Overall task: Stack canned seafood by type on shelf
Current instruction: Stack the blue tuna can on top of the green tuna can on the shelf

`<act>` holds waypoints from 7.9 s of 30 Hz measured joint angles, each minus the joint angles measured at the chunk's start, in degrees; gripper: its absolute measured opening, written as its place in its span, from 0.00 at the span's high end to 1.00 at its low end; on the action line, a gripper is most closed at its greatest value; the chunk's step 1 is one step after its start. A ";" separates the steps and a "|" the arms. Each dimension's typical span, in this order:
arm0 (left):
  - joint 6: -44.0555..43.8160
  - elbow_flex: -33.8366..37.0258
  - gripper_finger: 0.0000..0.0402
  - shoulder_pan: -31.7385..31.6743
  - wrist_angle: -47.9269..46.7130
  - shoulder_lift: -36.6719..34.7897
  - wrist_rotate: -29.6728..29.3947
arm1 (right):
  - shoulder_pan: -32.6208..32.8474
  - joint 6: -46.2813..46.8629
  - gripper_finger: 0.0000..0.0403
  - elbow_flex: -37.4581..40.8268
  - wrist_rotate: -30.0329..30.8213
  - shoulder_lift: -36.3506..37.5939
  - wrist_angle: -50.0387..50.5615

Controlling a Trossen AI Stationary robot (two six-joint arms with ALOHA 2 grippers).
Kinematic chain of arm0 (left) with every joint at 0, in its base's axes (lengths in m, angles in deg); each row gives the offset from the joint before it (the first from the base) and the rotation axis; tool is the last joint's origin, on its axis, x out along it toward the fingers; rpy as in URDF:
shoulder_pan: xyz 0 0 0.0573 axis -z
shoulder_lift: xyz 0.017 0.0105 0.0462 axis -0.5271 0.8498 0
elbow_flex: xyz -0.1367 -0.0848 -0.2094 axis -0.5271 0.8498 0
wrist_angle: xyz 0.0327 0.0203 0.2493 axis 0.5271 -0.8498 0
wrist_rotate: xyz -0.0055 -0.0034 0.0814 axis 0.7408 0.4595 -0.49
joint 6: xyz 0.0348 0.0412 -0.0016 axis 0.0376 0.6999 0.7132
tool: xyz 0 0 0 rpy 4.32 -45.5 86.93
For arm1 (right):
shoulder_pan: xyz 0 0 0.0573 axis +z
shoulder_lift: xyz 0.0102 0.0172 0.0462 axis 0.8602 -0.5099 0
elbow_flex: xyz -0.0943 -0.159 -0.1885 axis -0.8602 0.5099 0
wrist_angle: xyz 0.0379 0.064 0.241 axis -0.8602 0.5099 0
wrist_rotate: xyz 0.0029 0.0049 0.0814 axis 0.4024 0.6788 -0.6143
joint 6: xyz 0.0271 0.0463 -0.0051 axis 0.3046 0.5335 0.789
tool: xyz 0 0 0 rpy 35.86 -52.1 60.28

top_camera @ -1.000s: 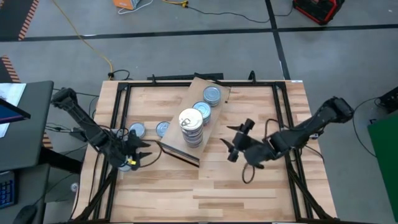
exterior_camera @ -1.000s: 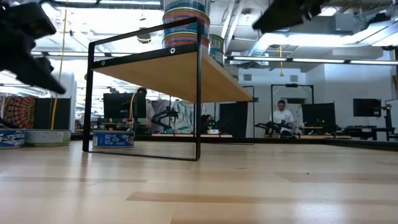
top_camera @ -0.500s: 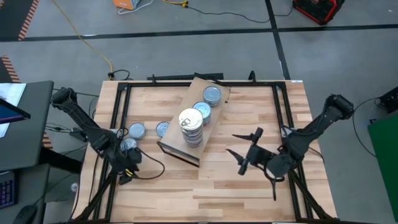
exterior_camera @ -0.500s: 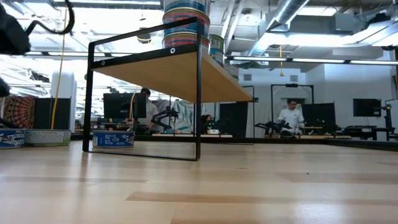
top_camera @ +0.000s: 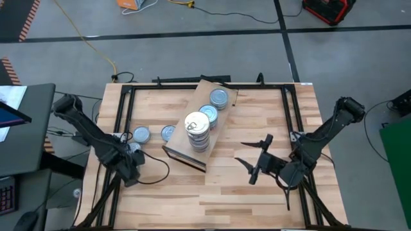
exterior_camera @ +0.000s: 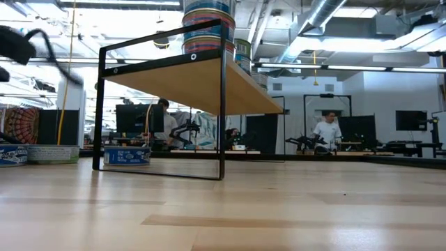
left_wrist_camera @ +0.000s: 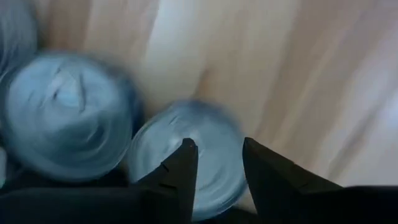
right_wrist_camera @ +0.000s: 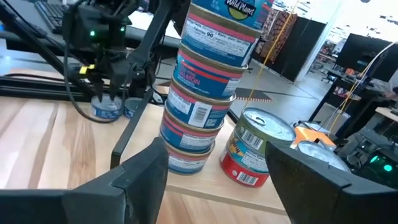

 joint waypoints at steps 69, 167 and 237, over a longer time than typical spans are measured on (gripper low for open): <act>40.13 -4.26 0.71 -12.09 79.51 28.68 -7.57 | 2.32 34.82 0.25 2.63 -9.12 -6.15 10.61; 55.52 -21.40 0.65 -6.92 60.69 38.22 -17.32 | -6.75 26.90 0.25 -10.84 -30.26 -42.21 -9.04; 39.21 -21.88 0.56 -7.86 59.91 38.00 -19.91 | 1.30 23.64 0.25 -18.38 -17.97 -42.56 0.87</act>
